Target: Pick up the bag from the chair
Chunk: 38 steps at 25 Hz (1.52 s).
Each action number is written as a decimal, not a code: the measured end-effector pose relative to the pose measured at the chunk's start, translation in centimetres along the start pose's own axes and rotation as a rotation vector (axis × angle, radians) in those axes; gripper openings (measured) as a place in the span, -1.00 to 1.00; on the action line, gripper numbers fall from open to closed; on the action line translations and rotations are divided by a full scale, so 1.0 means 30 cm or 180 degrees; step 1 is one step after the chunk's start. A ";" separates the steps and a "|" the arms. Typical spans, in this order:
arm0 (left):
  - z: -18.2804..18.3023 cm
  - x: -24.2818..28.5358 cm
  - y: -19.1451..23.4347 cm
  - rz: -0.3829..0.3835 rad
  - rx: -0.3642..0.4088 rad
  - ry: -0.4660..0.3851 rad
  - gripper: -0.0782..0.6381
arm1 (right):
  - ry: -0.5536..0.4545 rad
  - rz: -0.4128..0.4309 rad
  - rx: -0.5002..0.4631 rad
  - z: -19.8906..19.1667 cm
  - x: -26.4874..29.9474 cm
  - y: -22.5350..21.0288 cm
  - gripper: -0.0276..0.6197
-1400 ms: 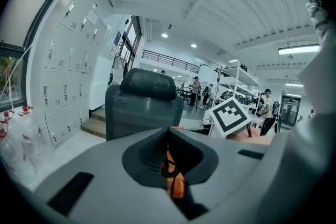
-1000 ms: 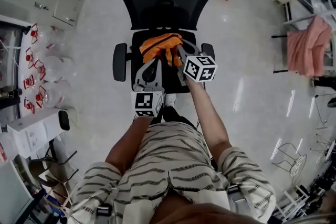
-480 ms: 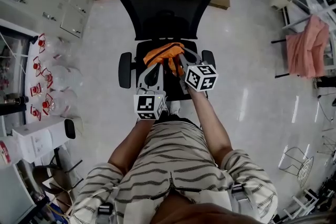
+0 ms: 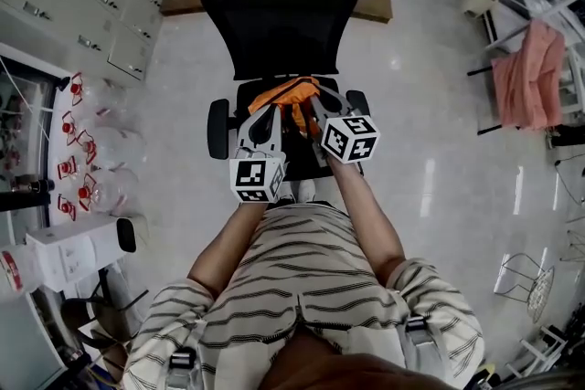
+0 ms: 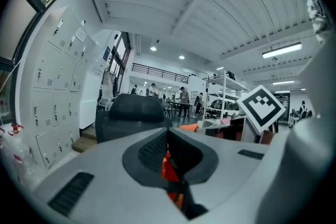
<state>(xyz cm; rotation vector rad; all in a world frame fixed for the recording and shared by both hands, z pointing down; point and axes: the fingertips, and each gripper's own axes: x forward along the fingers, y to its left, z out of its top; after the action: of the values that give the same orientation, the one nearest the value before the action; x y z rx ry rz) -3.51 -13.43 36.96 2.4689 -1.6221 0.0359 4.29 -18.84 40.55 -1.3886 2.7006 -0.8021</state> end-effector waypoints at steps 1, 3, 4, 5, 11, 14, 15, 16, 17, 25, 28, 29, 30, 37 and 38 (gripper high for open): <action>0.006 0.001 -0.004 -0.0009 0.0000 -0.0012 -0.72 | -0.0012 0.0005 -0.0015 0.007 -0.006 0.005 -0.84; 0.014 -0.002 -0.009 -0.0019 -0.0003 -0.0024 -0.72 | -0.0032 0.0011 -0.0039 0.018 -0.019 0.015 -0.84; 0.018 -0.004 -0.011 -0.0020 0.0002 -0.0026 -0.72 | -0.0040 0.0015 -0.0048 0.022 -0.026 0.020 -0.84; 0.022 -0.005 -0.012 -0.0021 0.0009 -0.0028 -0.72 | -0.0046 0.0019 -0.0058 0.026 -0.033 0.026 -0.84; 0.062 -0.016 -0.027 -0.0044 0.0034 -0.0100 -0.72 | -0.0106 0.0039 -0.0108 0.053 -0.074 0.060 -0.84; 0.075 -0.015 -0.033 -0.0070 0.0048 -0.0118 -0.72 | -0.0116 0.0046 -0.0145 0.060 -0.085 0.073 -0.84; 0.079 -0.014 -0.036 -0.0077 0.0054 -0.0122 -0.72 | -0.0118 0.0048 -0.0156 0.063 -0.090 0.076 -0.84; 0.083 -0.015 -0.039 -0.0085 0.0060 -0.0129 -0.72 | -0.0123 0.0049 -0.0167 0.066 -0.095 0.080 -0.84; 0.086 -0.016 -0.041 -0.0092 0.0065 -0.0139 -0.72 | -0.0132 0.0048 -0.0177 0.068 -0.099 0.084 -0.84; 0.110 -0.016 -0.054 -0.0112 0.0118 -0.0202 -0.72 | -0.0223 0.0051 -0.0206 0.085 -0.131 0.101 -0.84; 0.123 -0.019 -0.055 -0.0107 0.0156 -0.0240 -0.72 | -0.0251 0.0046 -0.0219 0.088 -0.140 0.105 -0.84; 0.125 -0.019 -0.054 -0.0108 0.0159 -0.0247 -0.72 | -0.0259 0.0046 -0.0225 0.090 -0.142 0.107 -0.84; 0.126 -0.018 -0.054 -0.0112 0.0160 -0.0250 -0.72 | -0.0268 0.0045 -0.0231 0.094 -0.143 0.108 -0.84; 0.131 -0.005 -0.069 -0.0151 0.0201 -0.0267 -0.72 | -0.0305 0.0037 -0.0277 0.111 -0.142 0.109 -0.84; 0.132 -0.005 -0.067 -0.0152 0.0208 -0.0270 -0.72 | -0.0307 0.0029 -0.0286 0.110 -0.140 0.111 -0.84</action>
<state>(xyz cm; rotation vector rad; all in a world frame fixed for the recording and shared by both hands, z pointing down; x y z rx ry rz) -2.08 -13.18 32.76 2.5908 -1.6189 -0.0233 5.08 -15.50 35.26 -1.3918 2.6981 -0.6034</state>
